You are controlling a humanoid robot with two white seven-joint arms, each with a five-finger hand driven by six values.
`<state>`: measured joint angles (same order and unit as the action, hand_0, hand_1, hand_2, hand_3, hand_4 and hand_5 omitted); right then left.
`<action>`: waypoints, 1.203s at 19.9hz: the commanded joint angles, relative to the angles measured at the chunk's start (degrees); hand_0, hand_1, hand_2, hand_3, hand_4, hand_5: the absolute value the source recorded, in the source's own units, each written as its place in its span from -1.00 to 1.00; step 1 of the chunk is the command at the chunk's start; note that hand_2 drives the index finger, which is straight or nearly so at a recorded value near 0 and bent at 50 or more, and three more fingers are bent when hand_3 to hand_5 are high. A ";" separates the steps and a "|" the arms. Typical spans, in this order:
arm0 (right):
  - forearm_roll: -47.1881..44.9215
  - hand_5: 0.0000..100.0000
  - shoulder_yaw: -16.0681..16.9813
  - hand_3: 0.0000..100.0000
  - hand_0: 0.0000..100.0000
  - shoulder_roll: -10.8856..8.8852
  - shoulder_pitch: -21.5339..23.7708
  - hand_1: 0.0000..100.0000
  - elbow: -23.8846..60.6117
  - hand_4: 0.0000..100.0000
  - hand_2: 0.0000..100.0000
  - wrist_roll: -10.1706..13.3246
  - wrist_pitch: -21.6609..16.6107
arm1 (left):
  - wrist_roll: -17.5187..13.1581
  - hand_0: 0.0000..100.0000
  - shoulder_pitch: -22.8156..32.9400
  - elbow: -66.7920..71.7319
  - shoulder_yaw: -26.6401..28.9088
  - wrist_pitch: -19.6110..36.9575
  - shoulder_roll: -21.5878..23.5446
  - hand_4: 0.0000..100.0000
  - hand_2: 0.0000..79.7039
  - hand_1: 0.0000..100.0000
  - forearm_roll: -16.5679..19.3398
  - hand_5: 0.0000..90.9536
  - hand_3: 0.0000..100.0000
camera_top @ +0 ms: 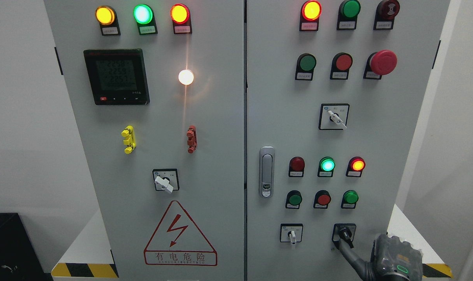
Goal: Flip black knob to close circuit
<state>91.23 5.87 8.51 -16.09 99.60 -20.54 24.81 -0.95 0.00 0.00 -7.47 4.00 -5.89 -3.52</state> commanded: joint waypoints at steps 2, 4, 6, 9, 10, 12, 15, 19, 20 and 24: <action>0.00 0.86 -1.12 1.00 -1.00 0.02 0.27 -1.00 -0.81 0.83 0.82 -0.29 -0.12 | -0.02 -0.76 1.23 -1.32 0.00 -0.04 0.00 -1.00 -1.00 0.11 0.00 -1.00 -1.00; 0.00 0.86 -1.21 1.00 -1.00 0.02 0.44 -1.00 -0.46 0.83 0.82 -0.21 -0.12 | -0.02 -0.76 1.23 -1.32 0.00 -0.04 0.00 -1.00 -1.00 0.11 0.00 -1.00 -1.00; 0.00 0.86 -1.73 1.00 -1.00 -0.07 0.88 -1.00 -0.29 0.83 0.82 -0.21 -0.03 | -0.02 -0.76 1.23 -1.32 0.00 -0.04 0.00 -1.00 -1.00 0.11 0.00 -1.00 -1.00; -0.09 0.86 -2.26 1.00 -1.00 -0.07 1.32 -1.00 0.06 0.83 0.81 0.58 -0.11 | -0.02 -0.76 1.23 -1.32 0.00 -0.04 0.00 -1.00 -1.00 0.11 0.00 -1.00 -1.00; -0.09 0.85 -2.35 1.00 -1.00 -0.07 1.32 -1.00 0.15 0.83 0.81 0.67 -0.12 | -0.02 -0.76 1.23 -1.32 0.00 -0.04 0.00 -1.00 -1.00 0.11 0.00 -1.00 -1.00; -0.18 0.85 -2.53 1.00 -1.00 -0.07 1.32 -1.00 0.33 0.83 0.81 0.67 -0.12 | -0.02 -0.76 1.23 -1.32 0.00 -0.04 0.00 -1.00 -1.00 0.11 0.00 -1.00 -1.00; -0.53 0.85 -3.05 1.00 -1.00 -0.07 1.67 -1.00 1.47 0.83 0.81 0.67 -0.12 | -0.02 -0.76 1.23 -1.32 0.00 -0.04 0.00 -1.00 -1.00 0.11 0.00 -1.00 -1.00; -2.46 0.85 -3.93 1.00 -1.00 -0.07 2.99 -1.00 3.66 0.82 0.80 0.76 -0.12 | -0.02 -0.76 1.23 -1.32 0.00 -0.04 0.00 -1.00 -1.00 0.11 0.00 -1.00 -1.00; -2.90 0.85 -4.11 1.00 -1.00 -0.07 3.43 -1.00 4.36 0.82 0.79 0.76 -0.12 | -0.02 -0.76 1.23 -1.32 0.00 -0.04 0.08 -1.00 -1.00 0.11 0.00 -1.00 -1.00; -4.39 0.80 -6.04 1.00 -1.00 -0.07 5.10 -1.00 7.18 0.80 0.74 0.85 -0.12 | -0.02 -0.76 1.23 -1.32 0.00 -0.04 0.00 -1.00 -1.00 0.11 0.00 -1.00 -1.00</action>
<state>88.68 2.39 8.46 -12.86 102.28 -19.73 24.68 -0.95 0.00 0.00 -7.47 4.00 -5.89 -3.51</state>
